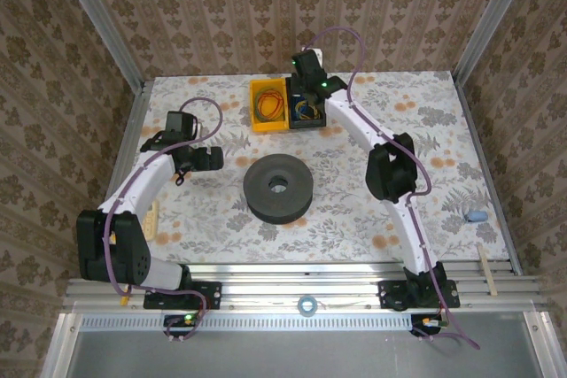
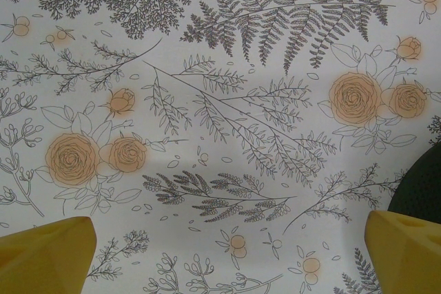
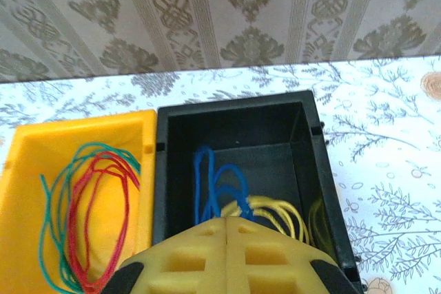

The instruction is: Wrap the cables

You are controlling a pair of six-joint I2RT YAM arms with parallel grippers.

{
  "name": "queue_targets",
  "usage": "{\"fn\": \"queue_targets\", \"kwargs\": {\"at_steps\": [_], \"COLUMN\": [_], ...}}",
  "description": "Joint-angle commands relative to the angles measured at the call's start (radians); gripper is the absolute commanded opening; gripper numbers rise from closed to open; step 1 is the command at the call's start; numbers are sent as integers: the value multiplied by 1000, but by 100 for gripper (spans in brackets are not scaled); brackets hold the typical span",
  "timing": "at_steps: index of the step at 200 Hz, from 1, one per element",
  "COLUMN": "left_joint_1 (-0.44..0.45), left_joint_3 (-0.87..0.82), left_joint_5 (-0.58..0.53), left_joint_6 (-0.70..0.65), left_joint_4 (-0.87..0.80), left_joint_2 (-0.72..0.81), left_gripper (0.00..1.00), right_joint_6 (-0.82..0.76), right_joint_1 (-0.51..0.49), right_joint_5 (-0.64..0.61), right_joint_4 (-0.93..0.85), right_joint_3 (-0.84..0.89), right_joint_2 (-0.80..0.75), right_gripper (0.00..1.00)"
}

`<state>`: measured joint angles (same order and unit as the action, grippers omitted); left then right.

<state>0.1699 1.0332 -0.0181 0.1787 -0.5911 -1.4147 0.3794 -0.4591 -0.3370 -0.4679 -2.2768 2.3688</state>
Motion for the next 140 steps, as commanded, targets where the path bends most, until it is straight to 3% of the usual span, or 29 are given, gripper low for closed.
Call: {"fn": "queue_targets", "kwargs": {"at_steps": [1,72,86,111,140], "left_joint_1": [2,3,2,2,3], "left_joint_3": [6,12,12,14,11], "left_joint_5": [5,9,7,9,12], "left_joint_6": [-18,-19,-21,-18,-17], "left_joint_4": [-15,-17,-19,-14,-12], "left_joint_2": [8,17,17,14,8], "left_gripper": [100,100,100,100,100], "right_joint_6": [-24,-53,-37,8,75], "right_joint_1": [-7,3,20,25,27], "right_joint_5": [7,17,63,87,95], "right_joint_4": [28,8,-61,-168,-166], "right_joint_3": [49,48,-15,-78,-18], "right_joint_2": [-70,-70,-28,25,28], "right_gripper": [0,0,26,29,42]}}
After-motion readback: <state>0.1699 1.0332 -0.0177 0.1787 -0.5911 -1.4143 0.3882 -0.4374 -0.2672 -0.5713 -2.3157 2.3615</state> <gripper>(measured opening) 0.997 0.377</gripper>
